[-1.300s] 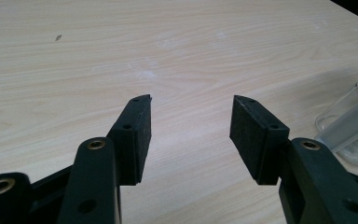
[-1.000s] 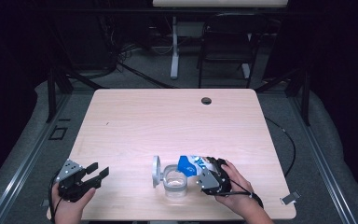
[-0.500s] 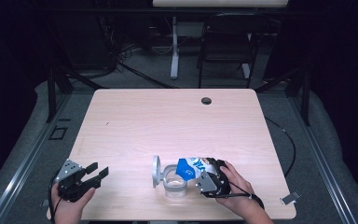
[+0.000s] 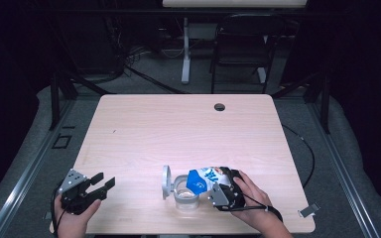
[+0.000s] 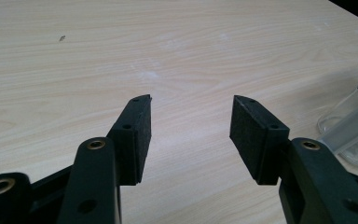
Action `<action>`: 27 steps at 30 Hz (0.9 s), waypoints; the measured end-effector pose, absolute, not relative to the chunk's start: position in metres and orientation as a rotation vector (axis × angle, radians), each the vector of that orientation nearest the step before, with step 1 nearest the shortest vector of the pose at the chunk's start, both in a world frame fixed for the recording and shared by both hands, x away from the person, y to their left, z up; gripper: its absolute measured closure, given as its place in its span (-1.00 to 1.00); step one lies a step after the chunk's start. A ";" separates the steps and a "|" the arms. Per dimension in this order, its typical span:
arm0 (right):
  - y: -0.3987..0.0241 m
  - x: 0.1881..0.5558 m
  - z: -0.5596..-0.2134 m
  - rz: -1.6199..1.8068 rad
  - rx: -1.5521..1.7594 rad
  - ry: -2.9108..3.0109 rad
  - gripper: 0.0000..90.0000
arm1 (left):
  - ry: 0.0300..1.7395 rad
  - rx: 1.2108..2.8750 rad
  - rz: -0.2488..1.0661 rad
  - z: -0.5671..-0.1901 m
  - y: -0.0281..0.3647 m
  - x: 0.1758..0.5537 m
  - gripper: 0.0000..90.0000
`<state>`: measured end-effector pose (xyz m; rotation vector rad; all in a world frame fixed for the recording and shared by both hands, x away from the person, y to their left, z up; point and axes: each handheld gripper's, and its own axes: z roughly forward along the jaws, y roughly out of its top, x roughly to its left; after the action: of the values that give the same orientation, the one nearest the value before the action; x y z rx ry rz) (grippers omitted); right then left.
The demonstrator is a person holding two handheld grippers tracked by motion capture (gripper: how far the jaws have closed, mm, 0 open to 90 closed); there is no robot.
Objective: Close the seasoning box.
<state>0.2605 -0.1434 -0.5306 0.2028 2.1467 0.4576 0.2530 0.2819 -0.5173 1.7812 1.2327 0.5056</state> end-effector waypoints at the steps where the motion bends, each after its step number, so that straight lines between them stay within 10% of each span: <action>1: -0.143 0.261 -0.531 0.458 0.203 2.147 0.02 | 1.233 1.782 0.505 -0.517 0.282 0.253 0.09; 27: -0.141 0.252 -0.524 0.354 0.107 2.122 0.02 | 1.241 1.775 0.502 -0.518 0.284 0.253 0.09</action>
<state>0.2518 -0.1415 -0.5241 0.1073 2.1221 0.3538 0.2531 0.2837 -0.5176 1.7745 1.2407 0.5025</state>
